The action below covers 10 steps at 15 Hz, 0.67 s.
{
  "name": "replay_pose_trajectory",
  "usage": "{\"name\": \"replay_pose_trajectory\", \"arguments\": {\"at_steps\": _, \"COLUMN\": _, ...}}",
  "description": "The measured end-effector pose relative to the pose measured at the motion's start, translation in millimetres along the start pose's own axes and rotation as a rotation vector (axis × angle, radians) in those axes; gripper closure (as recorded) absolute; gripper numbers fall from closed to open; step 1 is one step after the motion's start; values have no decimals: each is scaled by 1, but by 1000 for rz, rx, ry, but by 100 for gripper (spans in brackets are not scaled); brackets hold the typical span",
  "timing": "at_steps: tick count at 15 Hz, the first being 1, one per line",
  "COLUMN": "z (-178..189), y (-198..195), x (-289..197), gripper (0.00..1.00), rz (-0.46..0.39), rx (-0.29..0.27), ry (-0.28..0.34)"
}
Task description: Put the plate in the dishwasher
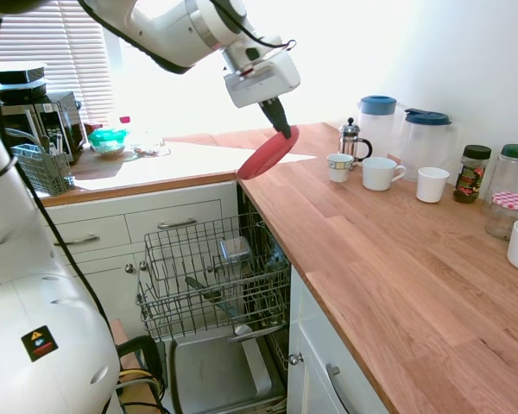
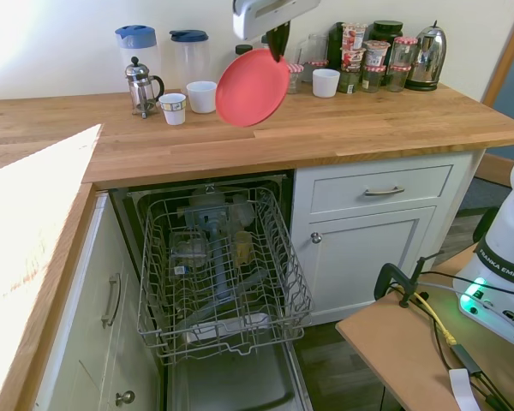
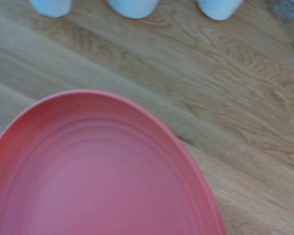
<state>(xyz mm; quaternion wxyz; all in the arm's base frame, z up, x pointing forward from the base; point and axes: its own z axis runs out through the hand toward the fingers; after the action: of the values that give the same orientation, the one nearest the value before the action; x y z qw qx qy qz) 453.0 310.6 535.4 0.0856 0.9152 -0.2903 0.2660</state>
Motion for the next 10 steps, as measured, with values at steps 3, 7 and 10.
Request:
{"name": "replay_pose_trajectory", "arguments": {"at_steps": 3, "z": -15, "y": -54, "x": -123, "gripper": 100, "rz": -169, "rx": -29, "ry": 162}}
{"name": "replay_pose_trajectory", "arguments": {"at_steps": 7, "z": 6, "y": -102, "x": -268, "gripper": 100, "rz": -438, "rx": -60, "ry": 354}}
{"name": "replay_pose_trajectory", "arguments": {"at_steps": 10, "z": 40, "y": -144, "x": -326, "gripper": 100, "rz": -606, "rx": -95, "ry": 446}}
